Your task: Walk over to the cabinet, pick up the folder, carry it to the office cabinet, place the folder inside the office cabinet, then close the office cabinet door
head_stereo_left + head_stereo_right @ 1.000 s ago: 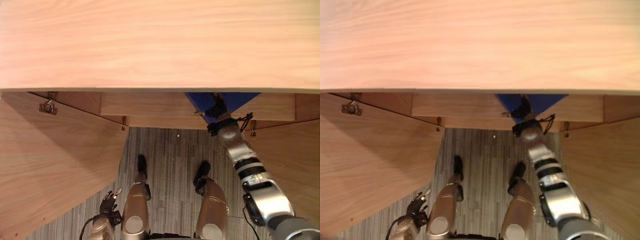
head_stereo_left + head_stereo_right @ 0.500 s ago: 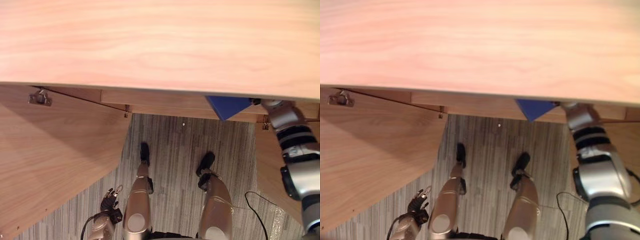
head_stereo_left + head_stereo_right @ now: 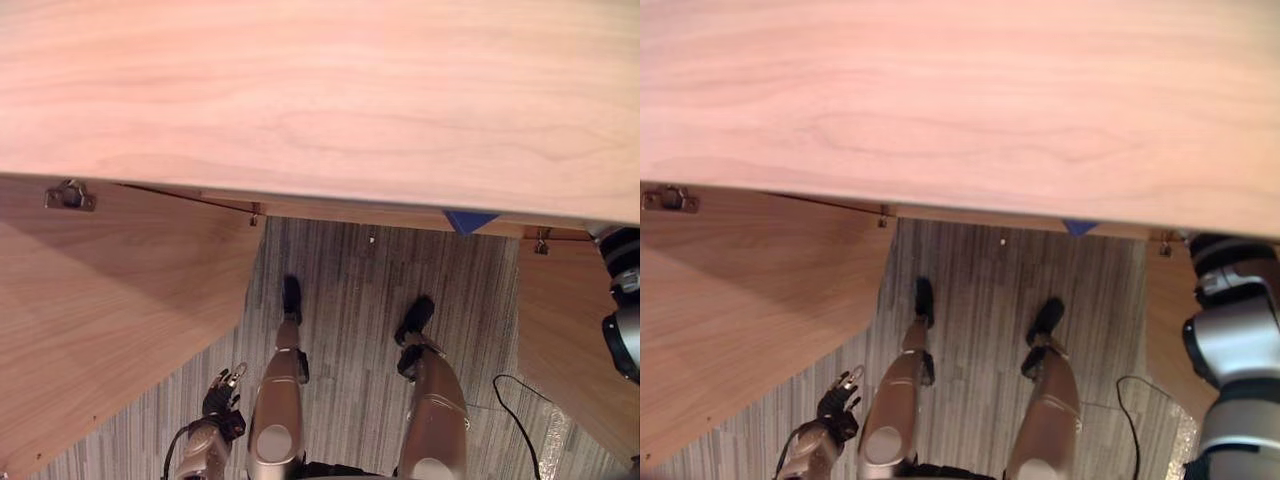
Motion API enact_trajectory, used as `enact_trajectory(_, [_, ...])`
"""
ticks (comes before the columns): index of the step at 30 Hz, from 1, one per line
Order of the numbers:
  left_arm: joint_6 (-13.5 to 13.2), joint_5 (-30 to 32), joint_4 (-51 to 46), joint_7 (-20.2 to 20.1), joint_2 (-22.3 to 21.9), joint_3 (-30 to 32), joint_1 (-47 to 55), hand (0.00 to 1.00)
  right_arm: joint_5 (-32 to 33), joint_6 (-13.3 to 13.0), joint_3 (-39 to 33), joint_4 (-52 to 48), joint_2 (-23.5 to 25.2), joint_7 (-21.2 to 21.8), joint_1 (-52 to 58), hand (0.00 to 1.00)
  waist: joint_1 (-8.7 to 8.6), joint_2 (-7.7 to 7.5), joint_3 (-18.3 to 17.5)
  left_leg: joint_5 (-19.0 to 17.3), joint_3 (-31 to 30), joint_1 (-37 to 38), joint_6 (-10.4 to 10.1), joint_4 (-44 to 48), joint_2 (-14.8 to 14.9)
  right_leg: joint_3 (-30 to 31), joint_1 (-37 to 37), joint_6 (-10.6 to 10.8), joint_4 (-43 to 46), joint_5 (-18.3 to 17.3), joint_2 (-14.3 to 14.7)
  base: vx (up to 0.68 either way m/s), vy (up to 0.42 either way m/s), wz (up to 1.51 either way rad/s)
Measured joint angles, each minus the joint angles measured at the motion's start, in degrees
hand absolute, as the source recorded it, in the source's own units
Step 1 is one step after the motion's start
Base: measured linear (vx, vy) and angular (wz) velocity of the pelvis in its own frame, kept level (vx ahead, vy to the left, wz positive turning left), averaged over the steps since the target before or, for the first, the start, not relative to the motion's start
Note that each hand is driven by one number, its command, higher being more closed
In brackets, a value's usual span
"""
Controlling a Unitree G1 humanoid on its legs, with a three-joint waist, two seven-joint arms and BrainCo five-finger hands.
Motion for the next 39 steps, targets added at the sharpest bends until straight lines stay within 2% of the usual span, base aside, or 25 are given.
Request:
enact_trajectory(3, [-0.1,0.0,-0.3,0.1,0.0,0.1,-0.2,0.00,-2.5,1.3,-8.4,-6.7,2.8,-4.4,3.0,0.00,-0.13,0.01,0.0,0.1,0.2,-0.2,0.1,0.0,0.0,0.1,0.0,0.0,-1.0,0.8,0.2,0.02,-0.020,-0.04])
enact_trajectory(6, [-0.2,0.0,-0.3,0.4,0.0,0.1,-0.3,0.00,-4.9,2.5,-13.8,-10.8,5.7,-8.1,4.6,0.00,-0.09,0.01,0.0,0.2,0.2,0.0,0.2,0.0,0.0,0.1,0.5,-0.1,-1.4,1.1,0.3,0.01,-0.011,0.00])
enact_trajectory(7, [-0.2,0.0,-0.3,0.5,-0.1,0.1,-0.3,0.00,-7.1,3.3,-14.1,-13.0,6.7,-9.8,5.8,0.00,-0.10,0.01,0.0,0.2,0.2,0.6,0.2,0.0,0.0,0.1,1.3,0.0,-1.9,1.3,0.4,0.02,-0.033,-0.01])
enact_trajectory(13, [-0.3,0.3,-0.6,1.1,0.0,0.1,-0.3,0.00,-15.5,3.2,-14.7,-20.6,11.8,-12.7,12.6,0.00,0.07,-0.04,0.0,-0.7,0.3,1.2,0.2,2.0,-0.1,0.7,2.1,0.1,-1.0,1.4,0.1,0.00,-0.043,-0.01])
enact_trajectory(15, [-0.2,0.6,-0.4,1.1,0.0,0.1,-0.3,0.00,-17.1,2.8,-11.4,-22.0,12.4,-12.7,15.0,0.00,0.21,-0.10,0.0,-3.6,0.3,-0.3,0.4,7.6,-0.2,1.7,2.2,0.0,0.5,1.0,-0.4,-0.03,-0.043,-0.06])
enact_trajectory(18, [-0.2,1.4,1.2,1.1,0.0,0.1,-0.2,0.00,-19.2,0.3,-5.0,-24.4,15.4,-11.9,20.1,0.00,0.03,-0.12,0.1,-10.3,-0.2,-2.2,0.4,20.3,0.7,3.1,3.3,-0.1,5.3,-1.4,-0.9,-0.03,-0.024,-0.12])
enact_trajectory(22, [-0.2,2.3,1.8,1.1,0.1,0.0,-0.2,0.00,-19.8,-1.5,-1.1,-25.6,17.9,-10.1,24.3,0.00,-0.62,-0.18,0.1,-13.4,-1.4,-3.1,0.1,26.2,1.2,3.4,3.7,0.5,9.1,-4.0,-1.4,-0.04,-0.018,0.04])
enact_trajectory(28, [0.3,2.8,6.8,1.0,1.1,-1.7,-0.7,0.00,-19.0,-2.7,2.7,-25.6,22.9,-6.5,29.4,0.00,-0.69,-0.66,0.3,-12.3,-2.4,-2.5,0.3,24.7,1.1,3.9,3.8,0.4,9.2,-4.2,-0.9,-0.06,-0.033,0.02])
enact_trajectory(30, [0.4,3.1,8.1,1.1,1.2,-1.7,-0.6,0.00,-16.5,-3.2,2.9,-25.5,25.0,-5.7,31.4,0.00,-0.70,-0.90,0.3,-11.8,-2.2,-1.9,0.2,24.2,1.1,4.3,4.0,0.5,9.1,-4.1,-0.8,0.01,-0.027,-0.06])
enact_trajectory(35, [0.3,4.0,9.1,1.1,1.8,-2.8,-0.7,0.00,-14.1,-3.8,3.1,-23.4,26.3,-5.3,31.5,0.00,-1.03,-1.53,0.3,-11.5,-2.0,-1.0,0.1,23.9,1.4,4.5,4.6,0.2,8.5,-3.6,-0.2,0.04,-0.020,-0.04])
enact_trajectory(39, [0.3,4.0,9.9,1.1,2.2,-3.6,-0.7,0.00,-12.8,-3.8,3.6,-17.5,27.4,-4.5,31.5,0.00,-1.01,-1.91,0.2,-11.6,-1.6,-0.3,0.0,23.8,1.9,4.6,5.4,0.1,7.7,-3.4,0.3,0.07,-0.008,-0.05])
